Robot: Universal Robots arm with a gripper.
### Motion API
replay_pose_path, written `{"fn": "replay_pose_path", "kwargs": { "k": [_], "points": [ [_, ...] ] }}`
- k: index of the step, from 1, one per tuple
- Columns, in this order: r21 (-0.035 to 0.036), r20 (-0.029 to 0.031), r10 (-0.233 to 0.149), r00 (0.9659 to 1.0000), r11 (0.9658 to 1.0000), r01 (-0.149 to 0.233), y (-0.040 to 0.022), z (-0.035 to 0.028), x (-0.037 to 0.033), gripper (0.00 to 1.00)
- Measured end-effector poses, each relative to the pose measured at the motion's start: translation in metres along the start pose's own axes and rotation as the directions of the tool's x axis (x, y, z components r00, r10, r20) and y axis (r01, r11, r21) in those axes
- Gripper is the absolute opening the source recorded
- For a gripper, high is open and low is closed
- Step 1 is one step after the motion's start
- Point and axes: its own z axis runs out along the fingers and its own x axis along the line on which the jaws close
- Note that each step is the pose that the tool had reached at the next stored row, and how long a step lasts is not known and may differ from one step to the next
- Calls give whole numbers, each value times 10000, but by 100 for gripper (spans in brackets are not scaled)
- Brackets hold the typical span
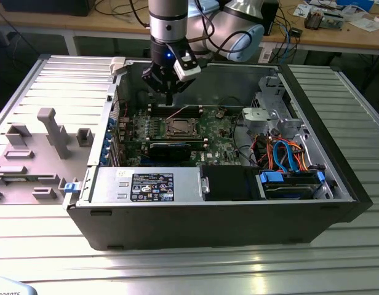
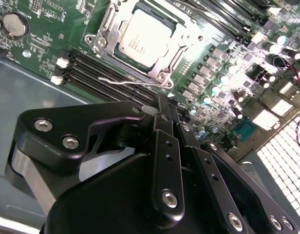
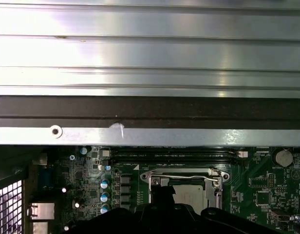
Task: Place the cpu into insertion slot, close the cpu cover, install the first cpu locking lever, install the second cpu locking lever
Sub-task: 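Install the first cpu locking lever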
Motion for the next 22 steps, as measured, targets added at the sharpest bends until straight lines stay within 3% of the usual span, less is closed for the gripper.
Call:
{"fn": "replay_pose_path", "kwargs": {
  "k": [8,11,22],
  "points": [
    [-9,-1,7,10000,10000,-7,-1,47,-80,11],
    [-105,0,11,10000,9999,-11,-2,82,-102,11],
    [-110,0,11,10000,9999,-11,-2,86,-105,11]
  ]
}}
